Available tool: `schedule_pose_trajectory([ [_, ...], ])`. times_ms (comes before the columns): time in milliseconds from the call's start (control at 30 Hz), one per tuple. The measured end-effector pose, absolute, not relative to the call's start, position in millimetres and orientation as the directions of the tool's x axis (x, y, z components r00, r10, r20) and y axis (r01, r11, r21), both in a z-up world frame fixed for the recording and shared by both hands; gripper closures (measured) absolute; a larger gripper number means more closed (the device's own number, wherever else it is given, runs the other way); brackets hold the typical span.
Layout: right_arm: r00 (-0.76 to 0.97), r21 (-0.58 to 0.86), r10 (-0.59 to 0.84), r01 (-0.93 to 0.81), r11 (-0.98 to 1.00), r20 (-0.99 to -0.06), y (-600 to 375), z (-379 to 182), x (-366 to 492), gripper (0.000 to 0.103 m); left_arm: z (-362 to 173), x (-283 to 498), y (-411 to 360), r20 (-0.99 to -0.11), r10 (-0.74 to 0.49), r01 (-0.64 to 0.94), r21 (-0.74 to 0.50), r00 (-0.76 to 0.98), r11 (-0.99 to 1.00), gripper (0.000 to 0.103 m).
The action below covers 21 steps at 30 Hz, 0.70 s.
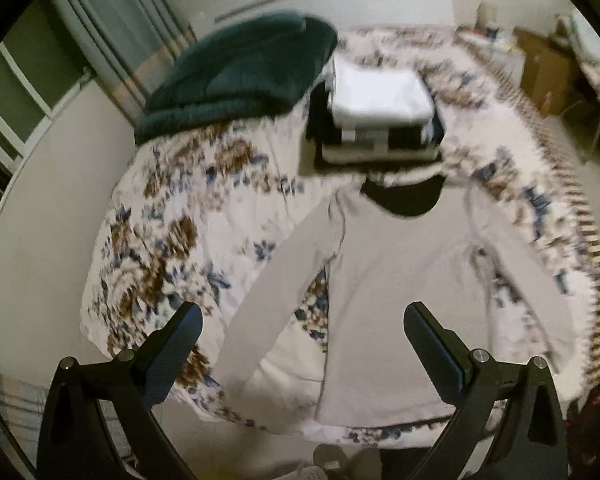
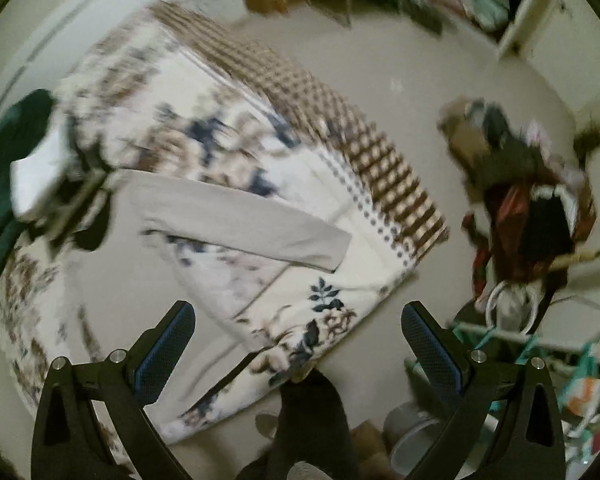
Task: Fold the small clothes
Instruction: 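Lower both tools toward the grey shirt's sleeves and body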
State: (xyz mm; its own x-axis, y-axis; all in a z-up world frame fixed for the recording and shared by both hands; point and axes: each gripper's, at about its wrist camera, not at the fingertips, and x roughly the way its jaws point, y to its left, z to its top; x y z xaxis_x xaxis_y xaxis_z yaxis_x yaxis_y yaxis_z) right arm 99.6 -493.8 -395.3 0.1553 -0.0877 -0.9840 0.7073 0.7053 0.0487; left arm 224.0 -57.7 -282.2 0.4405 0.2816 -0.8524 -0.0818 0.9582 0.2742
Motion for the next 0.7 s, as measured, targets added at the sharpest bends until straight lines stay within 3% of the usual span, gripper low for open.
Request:
schedule_pose_trajectory([
  [167, 0.051, 0.027, -0.021, 0.786, 0.618, -0.998, -548, -528, 119, 0.000, -386, 241, -59, -0.901, 0.311, -0.097, 0.295, 0.303, 0.951, 0.000],
  [333, 0.002, 0.019, 0.031, 0.820, 0.571, -1.000, -570, -607, 125, 0.000, -489, 234, -74, -0.934, 0.315, -0.035, 0.313, 0.167, 0.949, 0.000],
  [567, 0.081, 0.120, 0.105, 0.885, 0.450, -0.991, -590, -673, 122, 0.001, -537, 232, -86, -0.941, 0.300, 0.024, 0.307, 0.155, 0.951, 0.000],
  [700, 0.162, 0.194, 0.113, 0.904, 0.381, -0.980, -591, -684, 121, 0.017, -543, 240, -75, -0.945, 0.290, 0.007, 0.294, 0.150, 0.956, 0.000],
])
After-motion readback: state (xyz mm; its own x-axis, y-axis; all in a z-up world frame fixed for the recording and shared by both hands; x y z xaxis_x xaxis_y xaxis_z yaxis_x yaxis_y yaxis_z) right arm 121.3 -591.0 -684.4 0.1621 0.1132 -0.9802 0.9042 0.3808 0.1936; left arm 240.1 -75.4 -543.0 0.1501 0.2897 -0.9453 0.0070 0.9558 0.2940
